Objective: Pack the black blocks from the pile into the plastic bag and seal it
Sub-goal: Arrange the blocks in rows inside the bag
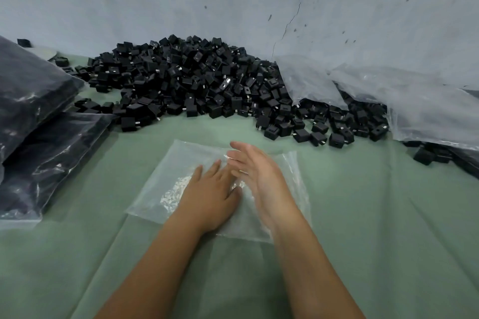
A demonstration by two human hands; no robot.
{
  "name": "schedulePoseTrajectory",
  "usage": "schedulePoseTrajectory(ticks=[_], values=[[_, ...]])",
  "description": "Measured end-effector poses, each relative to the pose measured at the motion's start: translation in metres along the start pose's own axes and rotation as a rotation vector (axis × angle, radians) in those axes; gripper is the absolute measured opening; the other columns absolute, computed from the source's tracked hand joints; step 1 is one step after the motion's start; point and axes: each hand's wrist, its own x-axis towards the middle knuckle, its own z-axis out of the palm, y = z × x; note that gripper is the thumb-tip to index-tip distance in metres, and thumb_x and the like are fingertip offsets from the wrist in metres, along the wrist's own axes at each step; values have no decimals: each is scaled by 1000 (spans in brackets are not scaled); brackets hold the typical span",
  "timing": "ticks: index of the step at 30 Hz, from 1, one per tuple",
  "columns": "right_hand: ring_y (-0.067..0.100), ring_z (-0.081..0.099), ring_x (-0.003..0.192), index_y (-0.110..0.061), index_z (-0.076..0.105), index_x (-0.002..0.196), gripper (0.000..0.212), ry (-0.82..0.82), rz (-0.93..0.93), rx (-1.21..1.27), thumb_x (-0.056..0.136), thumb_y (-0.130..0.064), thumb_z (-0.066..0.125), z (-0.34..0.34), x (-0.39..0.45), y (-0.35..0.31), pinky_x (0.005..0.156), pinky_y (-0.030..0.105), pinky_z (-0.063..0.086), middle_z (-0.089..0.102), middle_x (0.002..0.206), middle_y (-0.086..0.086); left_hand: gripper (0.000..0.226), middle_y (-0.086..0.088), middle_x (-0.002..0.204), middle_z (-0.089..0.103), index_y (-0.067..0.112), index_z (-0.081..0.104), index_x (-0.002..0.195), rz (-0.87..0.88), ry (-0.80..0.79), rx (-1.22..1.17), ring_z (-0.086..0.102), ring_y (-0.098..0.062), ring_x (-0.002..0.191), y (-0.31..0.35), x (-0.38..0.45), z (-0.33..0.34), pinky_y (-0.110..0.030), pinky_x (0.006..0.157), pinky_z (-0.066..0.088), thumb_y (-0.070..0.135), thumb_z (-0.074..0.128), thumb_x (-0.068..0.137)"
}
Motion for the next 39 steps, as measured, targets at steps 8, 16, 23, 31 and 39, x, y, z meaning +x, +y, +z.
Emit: schedulePoseTrajectory(ticks=[8, 16, 23, 31, 39], values=[[30, 47, 130, -7, 42, 140, 40, 294, 108, 294, 103, -24, 41, -12, 37, 10, 110, 37, 38, 44, 142, 23, 68, 7, 164, -10, 25, -3, 156, -213, 15, 89, -11, -13, 150, -12, 2, 9, -45, 119, -10, 56, 11, 97], [-1, 53, 67, -29, 62, 116, 25, 679, -98, -141, 96, -21, 50, -115, 39, 7, 73, 20, 53, 61, 88, -17, 66, 13, 162, -13, 29, -5, 156, -99, -16, 94, -12, -9, 150, -25, 7, 9, -42, 120, -10, 57, 11, 98], [8, 55, 69, -23, 66, 107, 28, 718, -110, -430, 90, -16, 46, -132, 51, 11, 57, 22, 38, 64, 92, -8, 57, 11, 162, 14, 43, 21, 152, 371, 54, 333, 11, -11, 150, -16, 39, -33, -37, 122, 3, 53, 36, 98], [24, 22, 141, -33, 42, 143, 49, 359, -148, -915, 96, -22, 46, -129, 98, 0, 116, 40, 19, 29, 156, 2, 43, 12, 101, 63, 35, 59, 119, 278, 352, -117, 58, -13, 91, 86, 12, -7, -34, 80, 44, 56, 39, 87], [23, 46, 97, -26, 56, 75, 17, 638, -323, -1179, 83, -36, 68, -136, 101, 17, 80, 31, 35, 54, 93, -4, 16, 21, 111, 65, 25, 76, 102, 317, 43, -412, 54, 2, 107, 32, 16, -6, -19, 94, 42, 26, 69, 88]])
